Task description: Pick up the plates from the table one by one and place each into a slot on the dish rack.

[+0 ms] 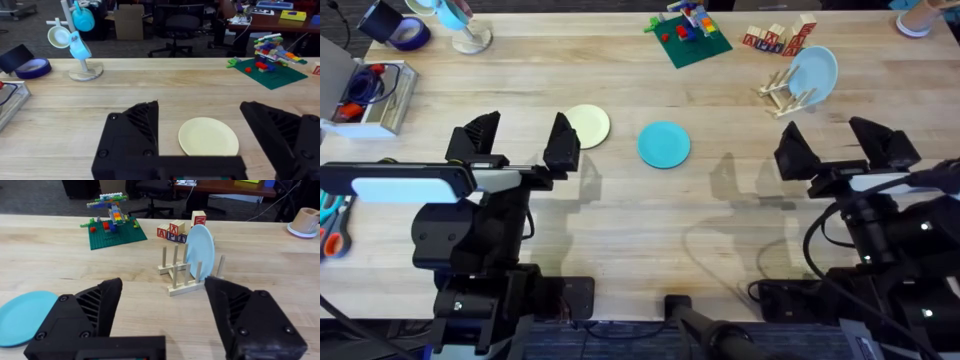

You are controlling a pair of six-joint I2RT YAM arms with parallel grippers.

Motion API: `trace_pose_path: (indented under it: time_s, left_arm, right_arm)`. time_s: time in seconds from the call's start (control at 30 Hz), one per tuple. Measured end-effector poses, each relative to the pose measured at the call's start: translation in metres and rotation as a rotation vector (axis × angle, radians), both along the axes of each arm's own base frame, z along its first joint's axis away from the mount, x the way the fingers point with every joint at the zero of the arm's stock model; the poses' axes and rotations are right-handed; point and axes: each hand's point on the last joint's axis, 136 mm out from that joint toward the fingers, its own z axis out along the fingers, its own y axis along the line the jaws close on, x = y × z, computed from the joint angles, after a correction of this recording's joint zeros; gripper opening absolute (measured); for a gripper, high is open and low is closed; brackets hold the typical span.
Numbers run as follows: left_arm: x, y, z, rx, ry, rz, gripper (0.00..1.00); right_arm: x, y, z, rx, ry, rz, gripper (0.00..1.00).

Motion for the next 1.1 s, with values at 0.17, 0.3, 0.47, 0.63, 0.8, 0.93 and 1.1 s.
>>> trace_pose_path:
  time_s: [0.17, 0.3, 0.47, 0.63, 0.8, 0.93, 1.1]
  left_arm:
    - [0.0, 0.0, 0.0, 0.0, 0.0, 0.0, 0.993]
    - [0.0, 0.0, 0.0, 0.0, -0.001, 0.0, 0.995]
    - [0.0, 0.0, 0.001, 0.0, -0.002, 0.0, 0.994]
    - [0.0, 0.001, 0.005, 0.0, -0.021, 0.003, 0.994]
    - [-0.001, 0.004, 0.012, 0.0, -0.031, 0.023, 0.993]
    - [-0.01, 0.006, 0.049, -0.001, -0.075, 0.035, 0.994]
    - [-0.034, 0.009, 0.112, -0.004, -0.137, 0.052, 0.995]
  right_arm:
    - [0.0, 0.0, -0.001, 0.0, 0.003, 0.0, 0.995]
    - [0.0, 0.0, -0.001, 0.0, 0.003, 0.0, 0.995]
    - [0.0, 0.0, 0.0, 0.001, 0.002, 0.002, 0.996]
    - [0.0, 0.002, 0.0, 0.016, 0.001, 0.009, 0.996]
    - [-0.001, 0.003, 0.001, 0.028, 0.005, 0.013, 0.996]
    - [-0.006, 0.004, 0.025, 0.032, -0.015, 0.02, 0.996]
    - [-0.025, 0.004, 0.086, 0.032, -0.061, 0.022, 0.996]
